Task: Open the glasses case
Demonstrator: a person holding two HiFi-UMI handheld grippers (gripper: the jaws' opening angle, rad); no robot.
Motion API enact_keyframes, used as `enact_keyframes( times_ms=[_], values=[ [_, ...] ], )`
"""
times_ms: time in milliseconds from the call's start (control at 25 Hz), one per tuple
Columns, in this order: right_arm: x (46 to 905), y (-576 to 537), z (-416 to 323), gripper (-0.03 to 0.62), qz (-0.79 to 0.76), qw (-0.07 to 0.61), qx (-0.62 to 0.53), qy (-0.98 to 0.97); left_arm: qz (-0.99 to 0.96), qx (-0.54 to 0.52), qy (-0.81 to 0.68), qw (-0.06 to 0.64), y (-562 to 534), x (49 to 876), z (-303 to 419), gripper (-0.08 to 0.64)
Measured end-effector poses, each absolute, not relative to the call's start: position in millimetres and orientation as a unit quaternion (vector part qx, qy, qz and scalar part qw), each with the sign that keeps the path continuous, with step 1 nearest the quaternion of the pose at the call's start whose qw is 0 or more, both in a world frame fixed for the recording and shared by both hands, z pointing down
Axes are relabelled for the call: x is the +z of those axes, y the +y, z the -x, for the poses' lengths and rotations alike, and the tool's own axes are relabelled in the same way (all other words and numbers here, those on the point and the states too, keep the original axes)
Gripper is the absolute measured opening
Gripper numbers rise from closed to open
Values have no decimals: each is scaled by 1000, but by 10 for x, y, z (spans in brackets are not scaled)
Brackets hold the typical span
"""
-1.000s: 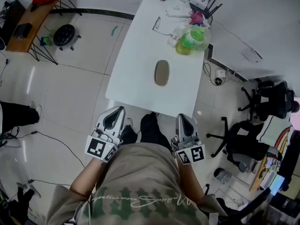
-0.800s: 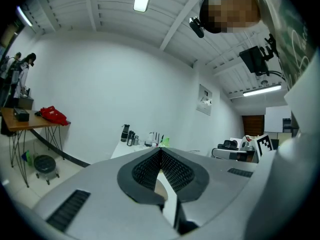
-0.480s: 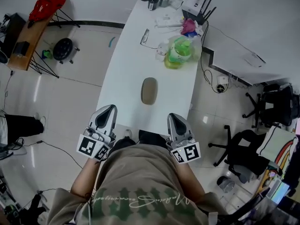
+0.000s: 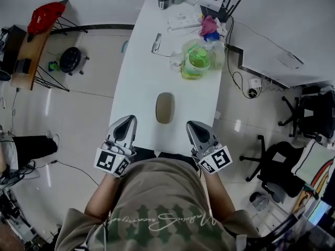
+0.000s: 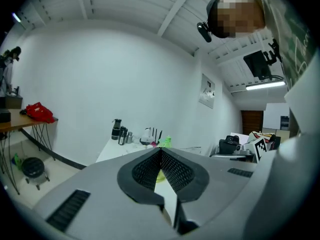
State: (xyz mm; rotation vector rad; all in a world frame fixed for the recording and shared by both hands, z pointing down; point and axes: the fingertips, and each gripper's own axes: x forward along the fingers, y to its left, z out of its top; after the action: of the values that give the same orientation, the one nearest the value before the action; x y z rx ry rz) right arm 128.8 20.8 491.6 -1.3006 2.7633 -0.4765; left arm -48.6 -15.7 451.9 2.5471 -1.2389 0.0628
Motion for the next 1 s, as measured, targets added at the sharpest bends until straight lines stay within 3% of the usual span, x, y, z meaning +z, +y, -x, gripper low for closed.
enact_keyframes(
  times_ms=[280,400,440,640,1000],
  values=[
    [5041,67,-1027,13,434,-12,-161,886,-911,8,-385,150,-408,4455,434,6],
    [5218,-38,-950,306,451,-23,-198,870,-913,0,-377,155,-454,4459,374,6],
    [5281,-70,-938,329,456,-31,-206,865,-915,-2,-372,158,-463,4462,344,6],
    [5651,-240,-893,330,483,-69,-243,839,-927,1,-350,136,-492,4430,272,6],
    [6235,-428,-601,330,465,-117,-298,825,-924,-3,-346,161,-488,4515,474,6]
  ],
)
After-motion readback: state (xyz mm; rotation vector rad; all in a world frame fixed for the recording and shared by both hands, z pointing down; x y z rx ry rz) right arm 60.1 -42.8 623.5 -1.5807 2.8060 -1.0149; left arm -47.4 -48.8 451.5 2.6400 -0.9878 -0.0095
